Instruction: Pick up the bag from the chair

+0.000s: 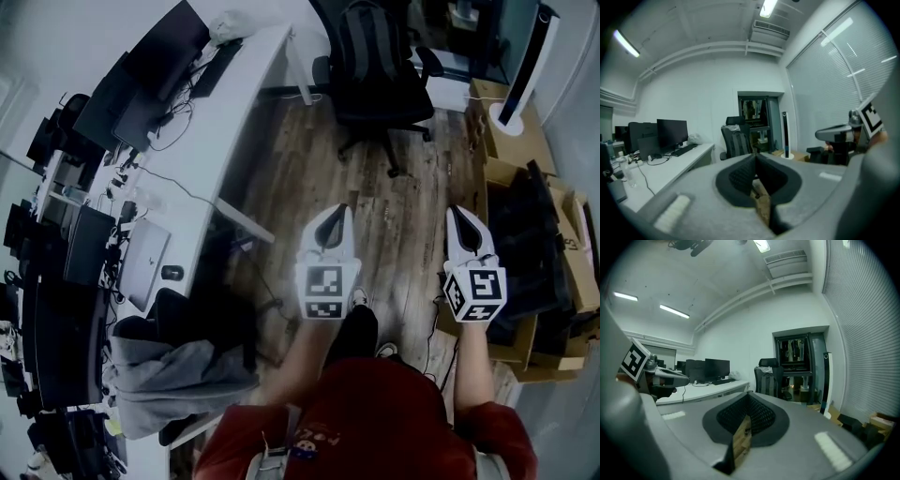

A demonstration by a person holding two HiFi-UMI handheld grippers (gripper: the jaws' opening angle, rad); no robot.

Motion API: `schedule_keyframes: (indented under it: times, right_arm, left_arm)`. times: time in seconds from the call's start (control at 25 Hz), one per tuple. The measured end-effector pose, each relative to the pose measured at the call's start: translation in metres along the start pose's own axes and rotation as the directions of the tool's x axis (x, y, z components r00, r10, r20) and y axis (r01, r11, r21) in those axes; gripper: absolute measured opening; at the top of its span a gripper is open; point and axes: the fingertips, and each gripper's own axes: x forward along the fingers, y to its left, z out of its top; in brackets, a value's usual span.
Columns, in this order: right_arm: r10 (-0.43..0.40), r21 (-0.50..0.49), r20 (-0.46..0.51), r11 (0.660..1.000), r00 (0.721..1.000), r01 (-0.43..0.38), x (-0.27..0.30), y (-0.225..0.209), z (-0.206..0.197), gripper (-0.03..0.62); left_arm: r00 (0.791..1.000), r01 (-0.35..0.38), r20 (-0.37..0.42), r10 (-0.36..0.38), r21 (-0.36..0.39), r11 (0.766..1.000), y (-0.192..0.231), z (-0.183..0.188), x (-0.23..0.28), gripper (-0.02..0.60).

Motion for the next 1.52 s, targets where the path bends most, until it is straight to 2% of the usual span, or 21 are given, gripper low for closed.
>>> schedule_keyframes:
  times: [0.52, 1.04, 1.52]
  right_arm:
    - [-0.008, -0.013, -0.022, 1.000, 1.000, 0.007, 0.125, -0.008, 0.019, 0.002]
    - [-0.045, -0.049, -0.023, 0.998, 0.999, 0.044, 0.229, 0.013, 0.045, 0.002]
    - [-0.072, -0.045, 0.005, 0.996, 0.997, 0.072, 0.271, 0.004, 0.055, 0.002]
  left_arm:
    - [1.000, -0.001, -0.025, 0.000, -0.038, 0.999, 0.082, 0.005, 0.095, -0.003]
    - [1.000, 0.016, 0.017, -0.015, -0.065, 0.998, 0.177, 0.021, 0.157, -0.003]
    - [0.999, 0.032, 0.026, -0.030, -0.041, 0.999, 0.205, 0.029, 0.193, -0.003]
